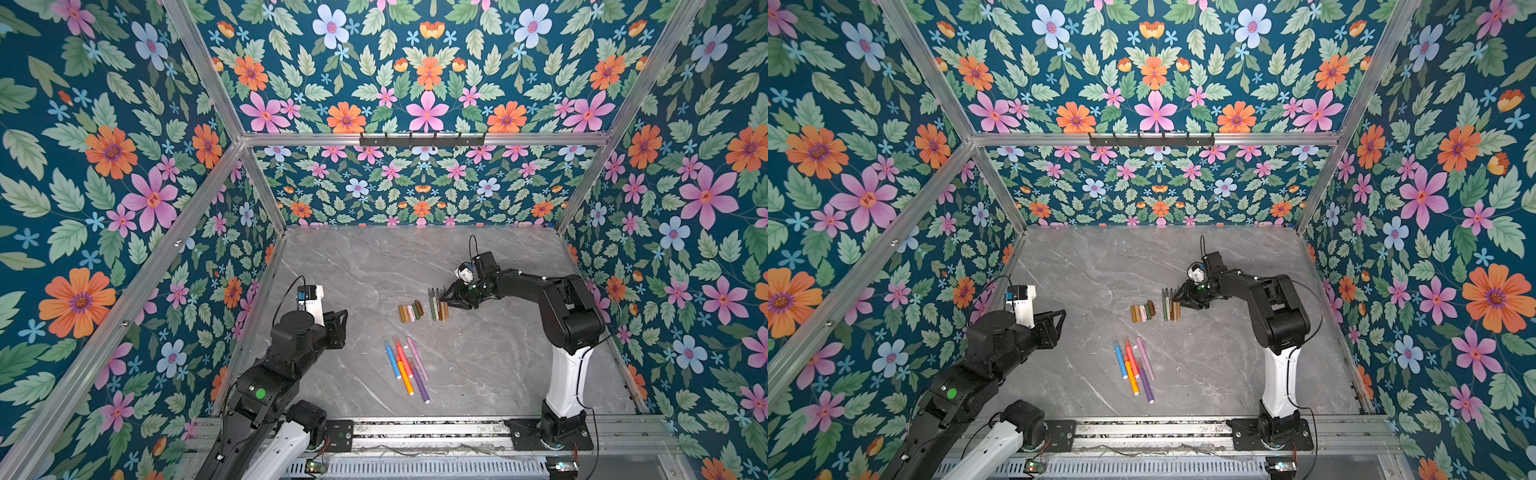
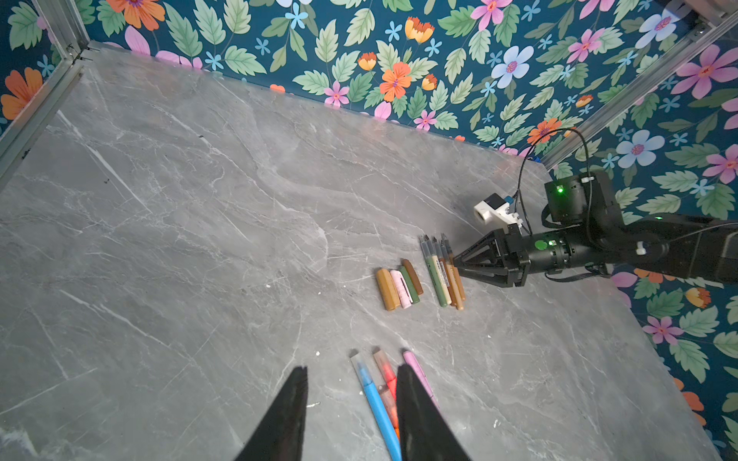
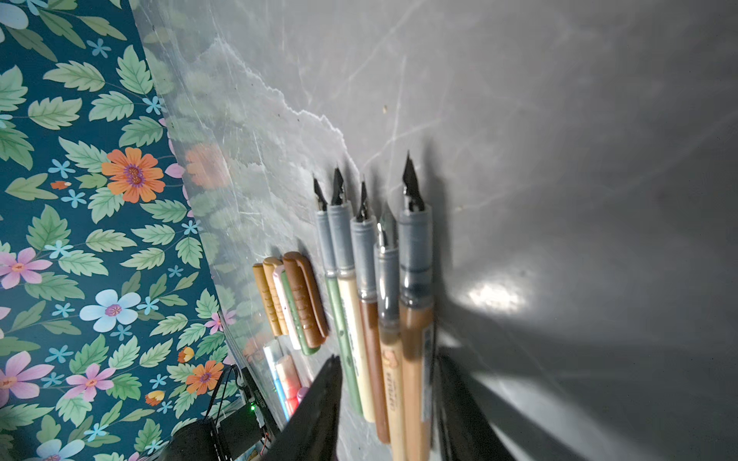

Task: Open the pen caps
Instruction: 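Lay the brown pen beside the other pens and open the right gripper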

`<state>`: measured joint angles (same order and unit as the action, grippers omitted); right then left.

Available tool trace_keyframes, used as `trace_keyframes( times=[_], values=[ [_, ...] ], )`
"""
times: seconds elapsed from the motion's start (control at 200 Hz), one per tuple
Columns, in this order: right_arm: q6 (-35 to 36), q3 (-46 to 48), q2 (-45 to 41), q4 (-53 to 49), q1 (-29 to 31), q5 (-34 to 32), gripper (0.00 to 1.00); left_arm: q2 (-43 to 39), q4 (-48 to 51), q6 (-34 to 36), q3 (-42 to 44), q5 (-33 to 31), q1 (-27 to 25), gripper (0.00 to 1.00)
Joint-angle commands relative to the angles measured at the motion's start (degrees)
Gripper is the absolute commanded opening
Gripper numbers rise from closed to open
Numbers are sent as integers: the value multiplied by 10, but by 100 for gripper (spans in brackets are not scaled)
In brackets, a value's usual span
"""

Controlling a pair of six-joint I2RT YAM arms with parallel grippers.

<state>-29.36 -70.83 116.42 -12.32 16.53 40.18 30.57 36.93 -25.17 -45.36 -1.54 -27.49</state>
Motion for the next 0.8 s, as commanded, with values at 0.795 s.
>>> trace_keyframes(
  times=[0.795],
  values=[
    [1,28,-30,-15,-4,-65,64,3,-8,7,-1,1,1,40]
  ],
)
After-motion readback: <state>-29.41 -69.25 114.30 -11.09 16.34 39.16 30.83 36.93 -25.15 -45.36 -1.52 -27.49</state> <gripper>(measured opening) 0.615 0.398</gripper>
